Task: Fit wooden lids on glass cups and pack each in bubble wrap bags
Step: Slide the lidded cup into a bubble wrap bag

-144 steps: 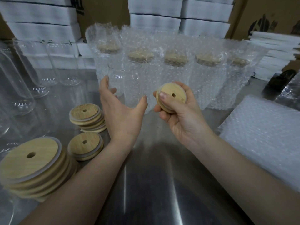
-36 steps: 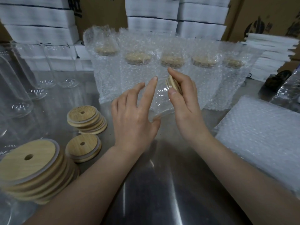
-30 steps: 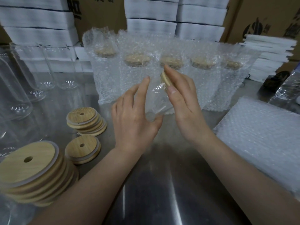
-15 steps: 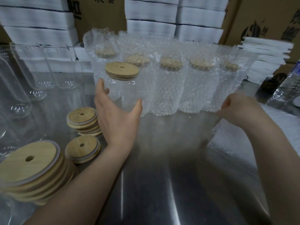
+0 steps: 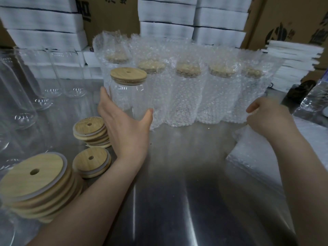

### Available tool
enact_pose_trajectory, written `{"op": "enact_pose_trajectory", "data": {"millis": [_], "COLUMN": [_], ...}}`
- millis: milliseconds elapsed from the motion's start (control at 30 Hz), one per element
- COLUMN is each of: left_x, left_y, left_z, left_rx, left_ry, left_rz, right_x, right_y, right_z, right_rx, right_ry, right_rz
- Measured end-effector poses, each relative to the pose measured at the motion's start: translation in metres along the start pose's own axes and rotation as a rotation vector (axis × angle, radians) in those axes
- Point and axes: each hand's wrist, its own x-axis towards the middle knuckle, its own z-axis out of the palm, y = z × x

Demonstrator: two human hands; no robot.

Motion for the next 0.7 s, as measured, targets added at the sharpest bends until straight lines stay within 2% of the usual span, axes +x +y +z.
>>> {"op": "enact_pose_trajectory", "data": {"millis": [200,367,567,633,700], "left_x": [-0.001,0.000,-0.006,-0.014,-0.027], "left_y": [0.004,0.011,0.028,0.033,0.038], "left_z": [-0.003,-0.010,-0.017,-0.014,-0.011], "left_rx": [0.048,0.085,0.132,0.096,0.035], "left_ry": [0.000,0.008,0.040,-0.039,-0.199], "left_rz": [0.048,0.104,0.619,0.755,0.760], "right_x": [-0.010,-0.019,-0.027,-0.030,-0.033], "right_y": [-0.013,-0.025,-0.035,-0.038,-0.042], "right_z": [0.003,0.012,0.025,0.028,0.030], "right_rx": [0.349,0.581,0.737,0.810,0.887], "right_ry": [0.314,0.320,0.262,0.235,0.210], "right_rz": [-0.178,-0.271,-0.309,-0.310,-0.308]}}
